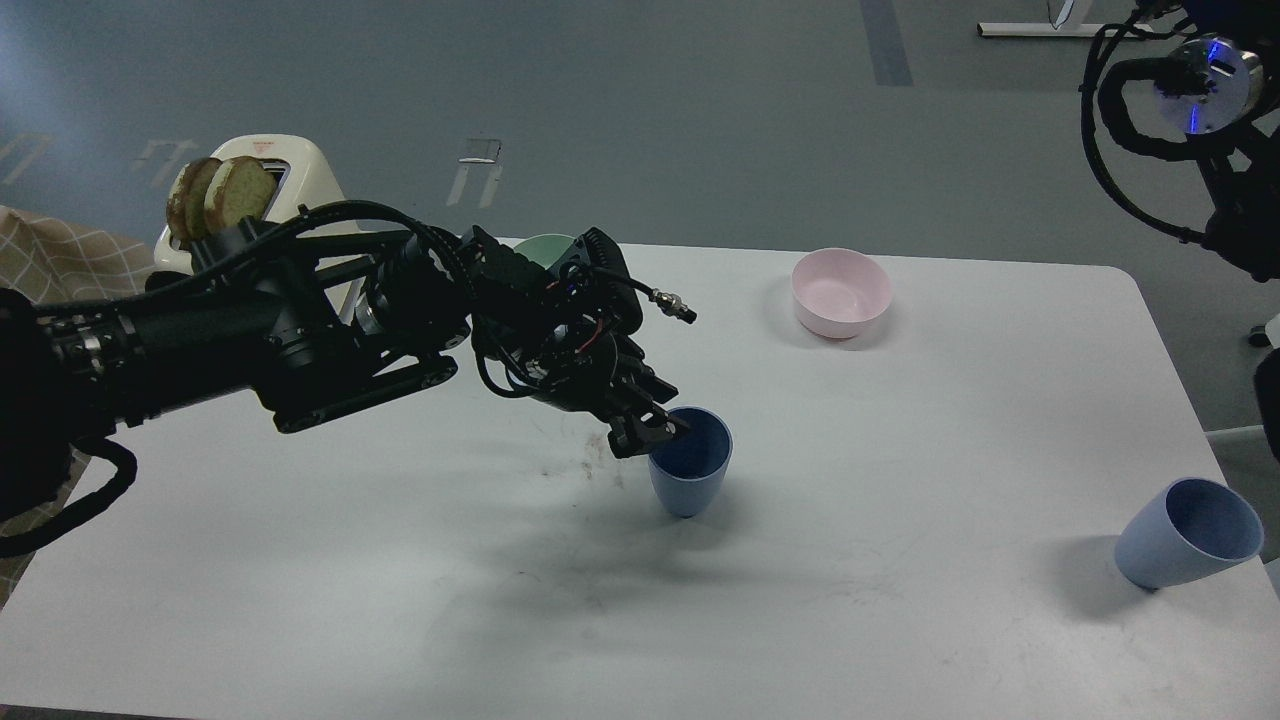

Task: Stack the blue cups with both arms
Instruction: 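Open the left gripper and raise it away from the cup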

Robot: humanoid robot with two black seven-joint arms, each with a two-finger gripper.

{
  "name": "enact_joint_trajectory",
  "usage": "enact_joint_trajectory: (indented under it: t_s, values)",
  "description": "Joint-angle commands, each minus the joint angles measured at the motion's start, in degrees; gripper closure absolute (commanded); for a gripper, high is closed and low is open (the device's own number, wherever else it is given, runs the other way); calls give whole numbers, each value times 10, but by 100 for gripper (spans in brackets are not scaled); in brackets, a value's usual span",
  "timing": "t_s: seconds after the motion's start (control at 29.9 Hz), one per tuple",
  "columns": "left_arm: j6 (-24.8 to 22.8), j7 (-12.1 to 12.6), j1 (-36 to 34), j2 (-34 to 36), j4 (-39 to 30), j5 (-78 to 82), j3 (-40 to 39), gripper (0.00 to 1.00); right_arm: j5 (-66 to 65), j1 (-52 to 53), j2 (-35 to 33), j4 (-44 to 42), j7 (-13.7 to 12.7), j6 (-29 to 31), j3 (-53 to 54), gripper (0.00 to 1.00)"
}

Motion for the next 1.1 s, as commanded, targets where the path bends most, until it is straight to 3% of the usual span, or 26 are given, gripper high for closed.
enact_joint_trajectory:
  t_s: [0.0,0.17,0.23,0.4,0.57,0.67,0.9,1.07]
  values:
    - [0,0,-27,8,0,-47,-5,17,0,0,-3,0,0,0,0,0]
    - [0,0,-79,50,-4,-199,-17,6,-1,0,-27,10,0,0,-1,0]
    - [0,0,-83,70,1,-303,-64,4,-3,0,-68,41,0,0,-22,0]
    - [0,0,-52,84,58,-454,-169,4,-12,2,-158,125,0,0,-132,0]
    - [0,0,-12,83,126,-598,-226,3,-63,4,-269,219,0,0,-178,0]
    - [0,1,11,77,176,-711,-233,3,-157,-7,-363,299,0,0,-191,0]
    - [0,39,40,38,210,-802,-235,3,-395,-45,-545,445,0,0,-214,0]
    - [0,38,45,21,210,-802,-235,3,-493,-100,-614,492,0,0,-215,0]
